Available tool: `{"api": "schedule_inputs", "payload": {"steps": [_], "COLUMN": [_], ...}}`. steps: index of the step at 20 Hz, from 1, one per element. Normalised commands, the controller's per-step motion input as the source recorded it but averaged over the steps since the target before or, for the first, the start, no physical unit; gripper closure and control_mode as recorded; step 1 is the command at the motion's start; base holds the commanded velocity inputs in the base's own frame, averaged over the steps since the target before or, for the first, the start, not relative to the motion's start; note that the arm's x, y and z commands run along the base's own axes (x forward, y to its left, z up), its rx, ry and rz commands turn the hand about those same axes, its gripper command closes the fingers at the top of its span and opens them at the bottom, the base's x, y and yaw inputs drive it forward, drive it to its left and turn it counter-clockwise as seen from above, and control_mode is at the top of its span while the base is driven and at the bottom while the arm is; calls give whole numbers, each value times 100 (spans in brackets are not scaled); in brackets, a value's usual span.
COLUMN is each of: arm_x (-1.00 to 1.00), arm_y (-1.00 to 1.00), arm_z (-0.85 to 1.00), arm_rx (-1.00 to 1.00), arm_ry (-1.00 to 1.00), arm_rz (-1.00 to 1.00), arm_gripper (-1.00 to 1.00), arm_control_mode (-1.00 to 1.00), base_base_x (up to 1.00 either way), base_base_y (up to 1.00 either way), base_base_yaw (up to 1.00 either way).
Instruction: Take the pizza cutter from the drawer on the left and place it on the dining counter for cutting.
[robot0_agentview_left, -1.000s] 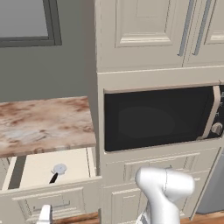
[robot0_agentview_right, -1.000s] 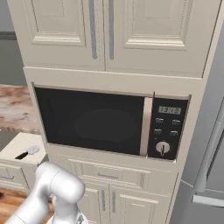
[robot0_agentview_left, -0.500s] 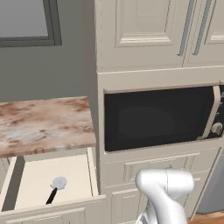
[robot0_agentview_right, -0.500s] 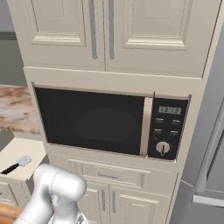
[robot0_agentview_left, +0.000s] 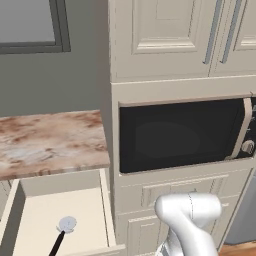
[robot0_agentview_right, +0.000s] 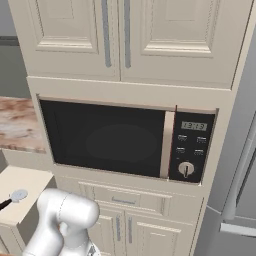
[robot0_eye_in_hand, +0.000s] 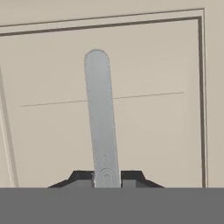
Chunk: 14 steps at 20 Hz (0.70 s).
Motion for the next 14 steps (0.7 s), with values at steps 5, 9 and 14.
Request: {"api": "schedule_inputs", "payload": {"steps": [5, 9, 14], "arm_x": [-48, -56, -33], "arm_y": [0, 0, 0], "arm_z": [0, 12, 64], "arm_rx": [0, 0, 0], "arm_ry": [0, 0, 0], "arm_rz": [0, 0, -1], "arm_gripper": [-100, -100, -100], "arm_control_mode": [-100, -100, -100], "base_base_x": [0, 0, 0], "base_base_y": [0, 0, 0], "base_base_yaw": [0, 0, 0]}}
